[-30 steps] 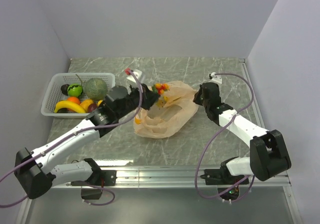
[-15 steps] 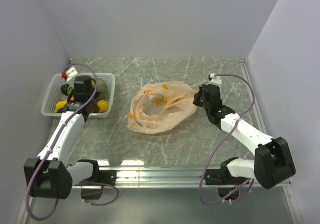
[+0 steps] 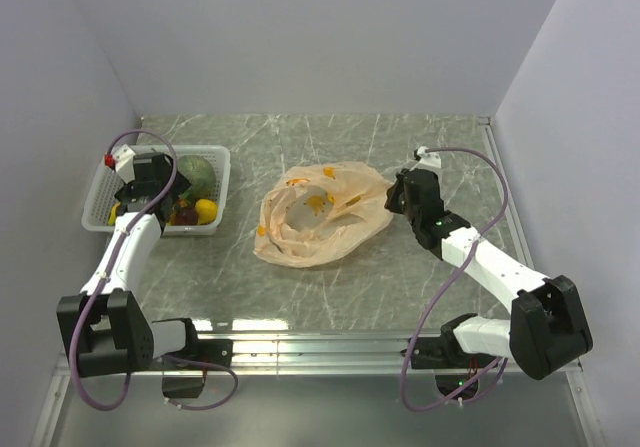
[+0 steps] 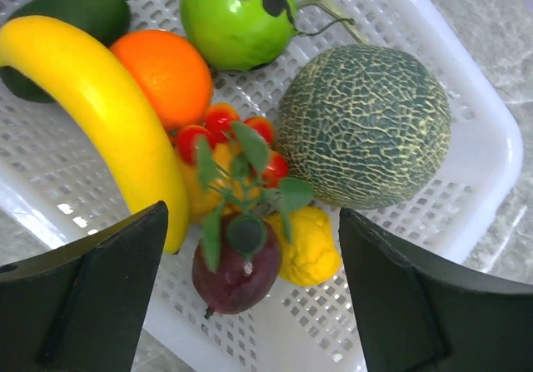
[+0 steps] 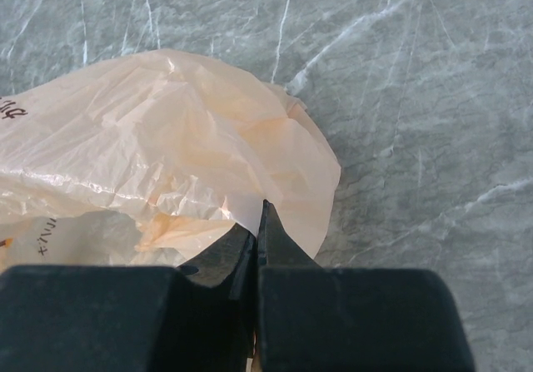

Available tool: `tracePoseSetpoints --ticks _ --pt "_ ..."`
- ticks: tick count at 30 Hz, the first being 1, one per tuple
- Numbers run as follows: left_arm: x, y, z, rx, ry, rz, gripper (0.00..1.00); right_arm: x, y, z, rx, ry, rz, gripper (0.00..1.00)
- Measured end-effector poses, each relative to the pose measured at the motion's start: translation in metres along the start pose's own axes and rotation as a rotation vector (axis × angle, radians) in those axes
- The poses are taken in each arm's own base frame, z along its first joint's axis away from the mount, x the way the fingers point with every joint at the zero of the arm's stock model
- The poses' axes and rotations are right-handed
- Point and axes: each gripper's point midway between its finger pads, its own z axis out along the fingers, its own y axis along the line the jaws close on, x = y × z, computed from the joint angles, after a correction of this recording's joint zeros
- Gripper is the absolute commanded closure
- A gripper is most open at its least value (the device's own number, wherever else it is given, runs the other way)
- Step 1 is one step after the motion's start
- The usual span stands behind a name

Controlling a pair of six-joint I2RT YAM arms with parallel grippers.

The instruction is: Untie the knot of the plastic bag and take out the fruit

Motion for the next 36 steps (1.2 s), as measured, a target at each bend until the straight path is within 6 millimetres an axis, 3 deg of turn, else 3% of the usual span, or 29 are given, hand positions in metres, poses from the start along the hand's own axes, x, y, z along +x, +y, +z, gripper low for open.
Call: tracePoseSetpoints --ticks 3,6,11,13,15,17,19,22,24,28,31,36 --pt "0.003 -0.011 -0.006 0.052 0.013 0.014 0.09 0.002 0.001 -0.001 -0.003 0.005 -0.008 1.00" --pt "0.017 -0.050 -0.029 0.189 0.022 0.080 0.11 0.004 0.001 -0.001 0.003 0.009 -0.009 1.00" --pt "0.081 -0.152 -0.123 0.623 0.076 0.280 0.17 0.013 -0.010 -0.001 0.052 0.024 0.008 0.99" --pt "0.105 -0.175 -0.156 0.755 0.101 0.335 0.17 0.019 -0.016 -0.001 0.076 0.043 0.016 0.89" --pt "0.125 -0.191 -0.179 0.846 0.113 0.379 0.17 0.025 -0.021 -0.001 0.094 0.063 0.019 0.68" --pt "0.148 -0.205 -0.196 0.908 0.135 0.435 0.17 0.032 -0.025 -0.001 0.109 0.089 0.007 0.46" --pt "0.172 -0.218 -0.204 0.934 0.162 0.488 0.17 0.037 -0.028 -0.005 0.122 0.109 -0.032 0.38" --pt "0.205 -0.227 -0.205 0.939 0.189 0.561 0.17 0.036 -0.021 -0.015 0.120 0.123 -0.147 0.33" --pt "0.219 -0.224 -0.202 0.925 0.206 0.593 0.17 0.025 -0.001 -0.026 0.085 0.105 -0.247 0.32" --pt "0.218 -0.226 -0.200 0.921 0.187 0.575 0.18 -0.016 0.055 -0.048 -0.047 0.010 -0.400 0.31" --pt "0.216 -0.220 -0.197 0.914 0.174 0.546 0.18 -0.038 0.081 -0.059 -0.118 -0.046 -0.488 0.31" --pt "0.224 -0.203 -0.185 0.863 0.182 0.543 0.18 -0.035 0.103 -0.051 -0.180 -0.025 -0.578 0.32"
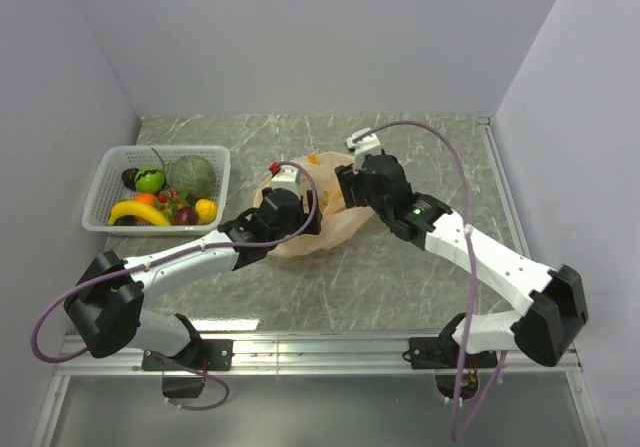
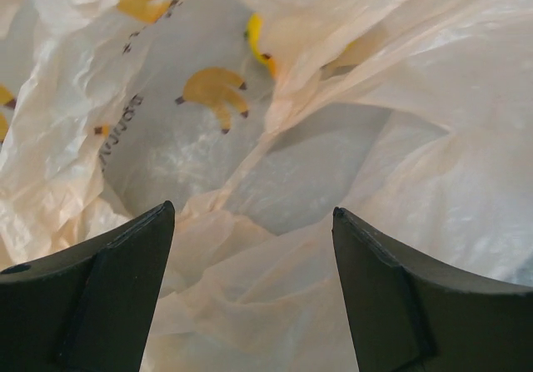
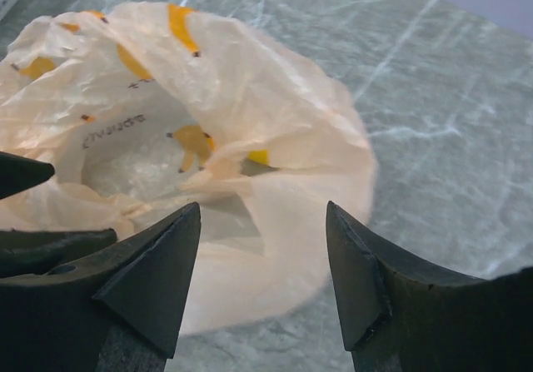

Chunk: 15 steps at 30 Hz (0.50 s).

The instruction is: Untie the knot of the plastic bag and take out the fruit

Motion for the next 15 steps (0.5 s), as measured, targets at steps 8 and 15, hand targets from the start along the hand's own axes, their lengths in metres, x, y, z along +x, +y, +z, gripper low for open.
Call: tracePoseSetpoints --ticks 8,15 --pt "0.035 0.024 0.003 -0.061 0.046 -0.016 0.18 0.021 0.037 0.047 -0.094 0.106 -0.010 0.30" --pt "0.050 0.026 0.010 -0.060 0.075 -0.016 0.18 0.027 0.044 0.105 0.005 0.153 0.112 0.29"
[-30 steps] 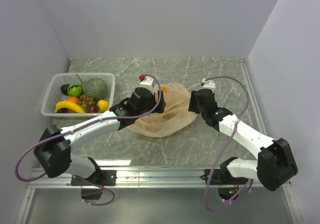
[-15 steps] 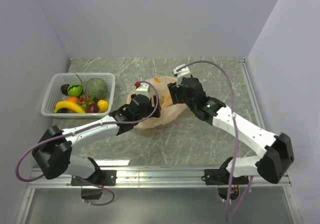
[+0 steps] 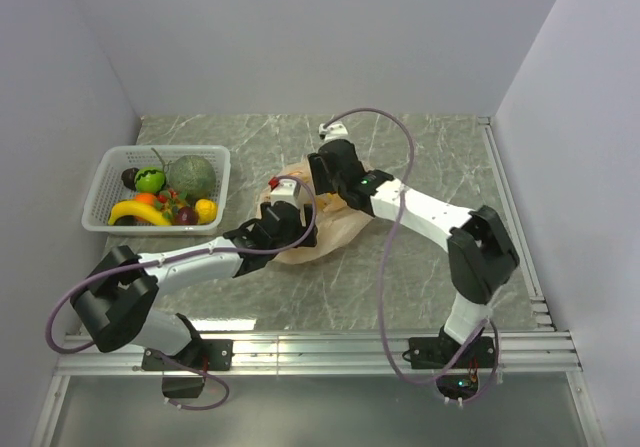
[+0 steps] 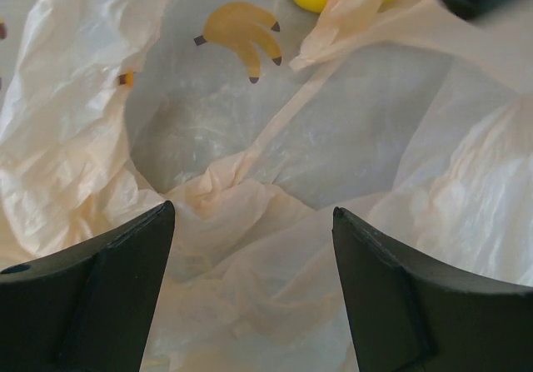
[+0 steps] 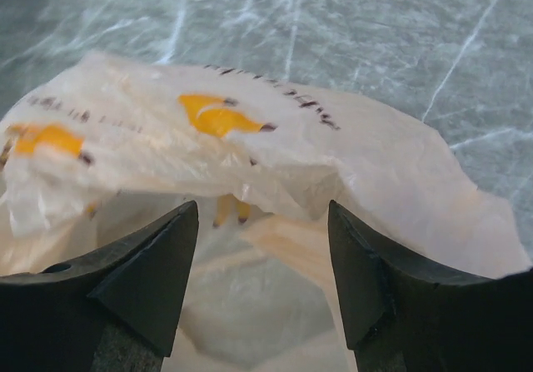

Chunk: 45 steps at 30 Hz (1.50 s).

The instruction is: Untie the knot of the plastic bag and take out the fruit

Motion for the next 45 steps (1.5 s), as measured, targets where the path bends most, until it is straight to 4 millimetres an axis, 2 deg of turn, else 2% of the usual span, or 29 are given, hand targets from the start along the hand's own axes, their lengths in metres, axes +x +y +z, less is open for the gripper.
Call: tracePoseSetpoints --ticks 2,6,9,12,13,14,15,24,30,32,36,41,45 --pt "0.003 0.001 0.000 0.001 0.004 0.001 0.18 0.008 -0.006 0.017 0.058 0.023 0.036 0.30" --pt "0.008 0.003 0.001 0.001 0.016 0.004 0.18 0.026 -0.020 0.036 0.171 0.063 0.070 0.32" --pt "0.013 0.004 0.004 -0.007 0.030 0.009 0.17 0.031 -0.034 0.042 0.257 0.069 0.072 0.44" --pt "0.020 0.007 0.007 -0.016 0.049 0.017 0.17 0.029 -0.046 0.048 0.329 0.057 0.068 0.69" --pt "0.022 0.008 0.008 -0.020 0.055 0.020 0.17 0.029 -0.051 0.050 0.350 0.054 0.067 0.87" --pt "0.024 0.009 0.009 -0.024 0.062 0.023 0.17 0.029 -0.057 0.050 0.365 0.056 0.066 0.96" --pt "0.026 0.010 0.009 -0.028 0.067 0.025 0.17 0.029 -0.064 0.051 0.381 0.057 0.068 1.00" --pt "0.033 0.015 0.009 -0.042 0.088 0.035 0.17 0.023 -0.130 0.065 0.414 0.064 0.160 1.00" --pt "0.034 0.016 0.009 -0.045 0.089 0.036 0.17 0.041 -0.152 0.080 0.319 0.131 0.237 1.00" --pt "0.035 0.017 0.009 -0.048 0.091 0.037 0.17 0.057 -0.157 0.091 0.277 0.182 0.271 1.00" --pt "0.035 0.018 0.009 -0.053 0.090 0.039 0.17 0.103 -0.149 0.104 0.191 0.324 0.323 1.00" --pt "0.035 0.020 0.009 -0.057 0.088 0.048 0.16 0.110 -0.113 0.104 0.013 0.355 0.425 1.00" --pt "0.032 0.020 0.005 -0.052 0.076 0.054 0.16 0.119 -0.071 0.086 -0.121 0.391 0.467 1.00"
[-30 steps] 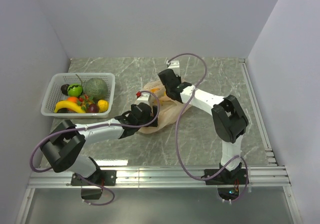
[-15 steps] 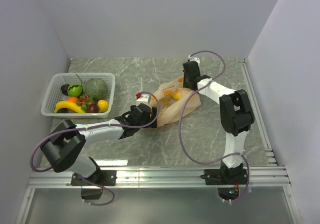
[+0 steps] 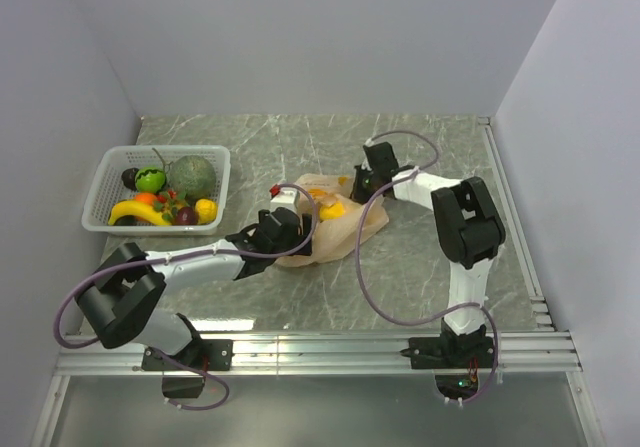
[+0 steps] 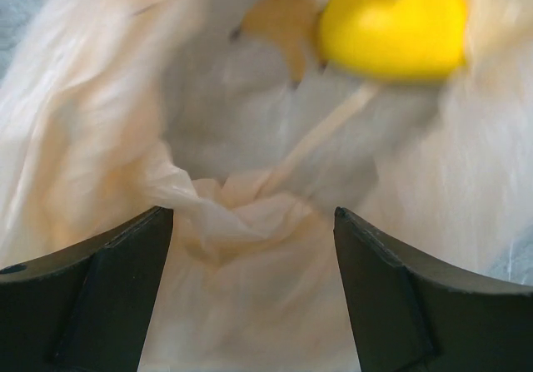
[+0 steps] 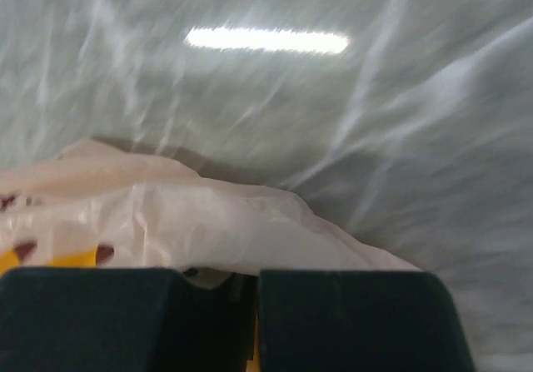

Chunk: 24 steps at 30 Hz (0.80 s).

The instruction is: Untie the knot of the plastic bag and take out the fruit

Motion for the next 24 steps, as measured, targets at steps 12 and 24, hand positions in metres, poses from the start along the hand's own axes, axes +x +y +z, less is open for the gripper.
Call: tracePoseSetpoints --ticks 12,24 --pt "-0.023 -0.009 -0.023 0.096 -0.100 -0.005 0.15 0.095 0.069 -0.043 -0.187 0.115 -0.019 0.73" --pt "-0.014 -0.036 -0.032 0.173 -0.070 0.047 0.14 0.034 0.109 -0.146 -0.246 -0.260 -0.201 0.36"
